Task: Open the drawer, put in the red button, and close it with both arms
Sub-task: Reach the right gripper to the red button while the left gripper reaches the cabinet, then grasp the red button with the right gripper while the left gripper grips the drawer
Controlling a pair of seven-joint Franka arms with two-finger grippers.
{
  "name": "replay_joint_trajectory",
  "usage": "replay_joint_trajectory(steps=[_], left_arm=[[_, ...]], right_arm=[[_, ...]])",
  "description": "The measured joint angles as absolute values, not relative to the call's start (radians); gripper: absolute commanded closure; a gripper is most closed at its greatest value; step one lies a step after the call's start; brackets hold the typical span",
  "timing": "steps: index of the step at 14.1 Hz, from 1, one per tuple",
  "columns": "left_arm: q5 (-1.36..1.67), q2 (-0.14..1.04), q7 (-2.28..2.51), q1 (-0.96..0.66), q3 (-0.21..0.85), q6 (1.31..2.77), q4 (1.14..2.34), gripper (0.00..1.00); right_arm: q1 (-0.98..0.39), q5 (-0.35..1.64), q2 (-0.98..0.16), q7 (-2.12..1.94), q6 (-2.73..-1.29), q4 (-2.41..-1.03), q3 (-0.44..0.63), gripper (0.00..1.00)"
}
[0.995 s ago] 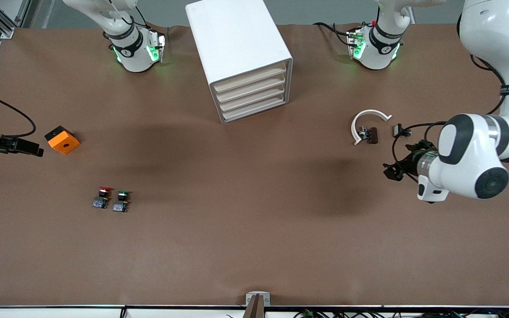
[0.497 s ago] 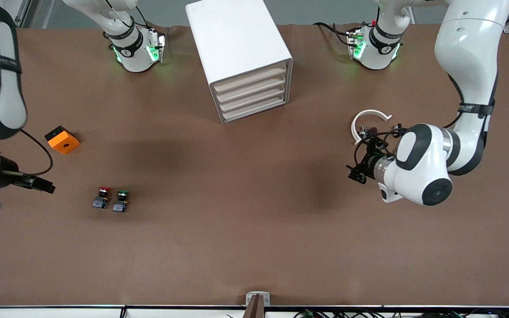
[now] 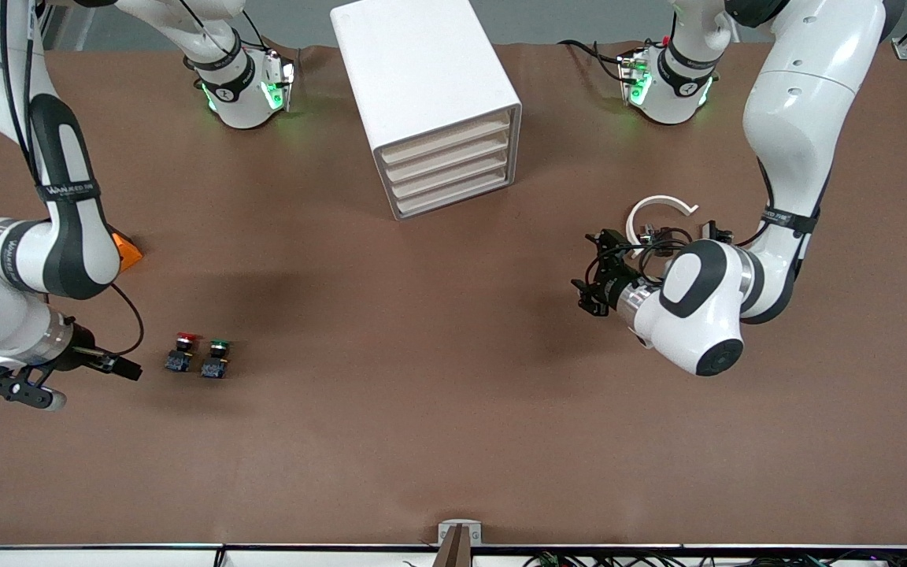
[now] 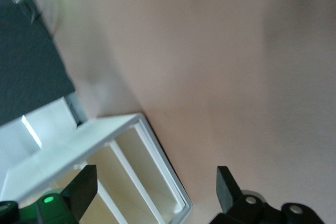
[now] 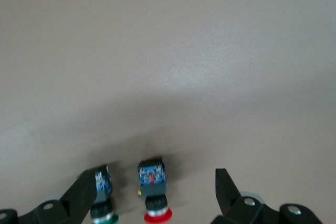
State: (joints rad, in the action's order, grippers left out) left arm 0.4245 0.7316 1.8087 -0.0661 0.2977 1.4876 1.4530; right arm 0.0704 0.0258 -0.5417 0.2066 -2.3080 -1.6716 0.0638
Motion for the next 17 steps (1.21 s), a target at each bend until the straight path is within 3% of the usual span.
replay_joint_trajectory(steps=[9, 11, 15, 16, 17], left_arm=[[0.598, 0.86, 2.065, -0.143, 0.323, 1.266, 1.454, 0.01], [0.645, 0.871, 2.092, -0.157, 0.326, 1.217, 1.457, 0.28], [0.699, 0.878, 2.116, -0.176, 0.326, 1.201, 1.467, 0.42], [0.706, 0.884, 2.119, -0.179, 0.326, 1.201, 1.468, 0.5], [0.716, 0.892, 2.121, -0.184, 0.326, 1.201, 1.468, 0.5]], right_arm=[[0.063, 0.026, -0.653, 0.239, -2.404, -1.685, 0.055, 0.0], [0.051, 0.026, -0.654, 0.242, -2.431, -1.706, 0.053, 0.0], [0.043, 0.026, -0.655, 0.244, -2.467, -1.74, 0.052, 0.0], [0.043, 0.026, -0.655, 0.244, -2.467, -1.742, 0.052, 0.0], [0.043, 0.026, -0.655, 0.244, -2.467, -1.743, 0.052, 0.0]])
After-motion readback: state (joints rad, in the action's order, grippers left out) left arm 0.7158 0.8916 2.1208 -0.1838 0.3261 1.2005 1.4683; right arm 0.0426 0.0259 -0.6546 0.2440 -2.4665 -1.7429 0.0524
